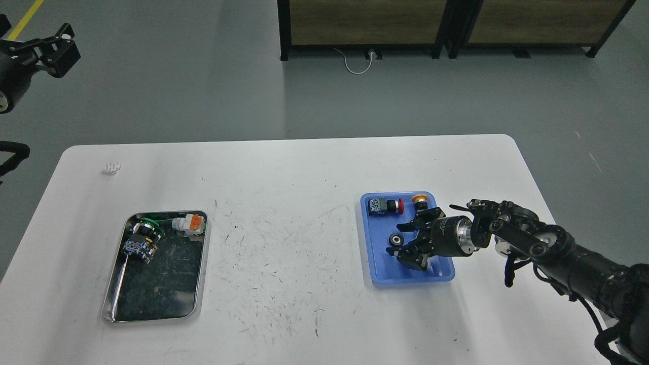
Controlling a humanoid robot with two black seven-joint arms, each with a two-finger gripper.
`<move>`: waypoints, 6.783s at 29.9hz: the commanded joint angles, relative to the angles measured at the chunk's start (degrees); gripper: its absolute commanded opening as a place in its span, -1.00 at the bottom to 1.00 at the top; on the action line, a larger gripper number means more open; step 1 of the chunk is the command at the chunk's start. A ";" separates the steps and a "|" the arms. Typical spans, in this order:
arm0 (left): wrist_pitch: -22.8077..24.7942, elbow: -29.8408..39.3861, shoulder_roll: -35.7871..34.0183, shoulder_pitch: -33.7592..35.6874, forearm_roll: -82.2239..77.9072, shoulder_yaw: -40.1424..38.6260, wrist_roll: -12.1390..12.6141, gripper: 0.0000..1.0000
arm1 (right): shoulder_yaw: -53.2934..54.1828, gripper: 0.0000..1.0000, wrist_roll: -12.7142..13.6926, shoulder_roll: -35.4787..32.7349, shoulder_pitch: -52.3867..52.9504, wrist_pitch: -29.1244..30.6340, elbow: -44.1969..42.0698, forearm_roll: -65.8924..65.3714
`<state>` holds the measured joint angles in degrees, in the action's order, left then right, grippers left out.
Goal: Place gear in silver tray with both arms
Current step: 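Reach the right gripper down to a black gear in the blue tray, then grasp the gear and carry it out of the blue tray toward the silver tray, then set the gear on the table between the trays and withdraw the right arm, then reach the left gripper toward the gear lying on the table, then close the left gripper around the black gear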
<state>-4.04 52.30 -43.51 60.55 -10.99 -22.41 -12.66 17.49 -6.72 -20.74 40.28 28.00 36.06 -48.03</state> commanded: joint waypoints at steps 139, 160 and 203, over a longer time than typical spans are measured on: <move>4.92 -6.15 41.57 -24.96 -32.16 11.95 -3.42 0.96 | 32.43 0.97 0.66 -12.92 14.48 -3.48 -10.84 12.97; 3.87 -9.93 43.15 -26.28 -31.55 14.41 -7.73 0.56 | 32.34 0.97 0.57 -12.66 14.21 -3.74 -10.84 12.61; 2.64 -10.11 43.51 -25.58 -31.55 16.78 -7.47 -0.20 | 32.34 0.97 0.57 -12.57 14.12 -3.65 -11.19 12.61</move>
<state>-1.57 42.09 0.00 34.97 -42.47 -5.71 -20.29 49.83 -6.15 -33.22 54.40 24.34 24.87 -35.42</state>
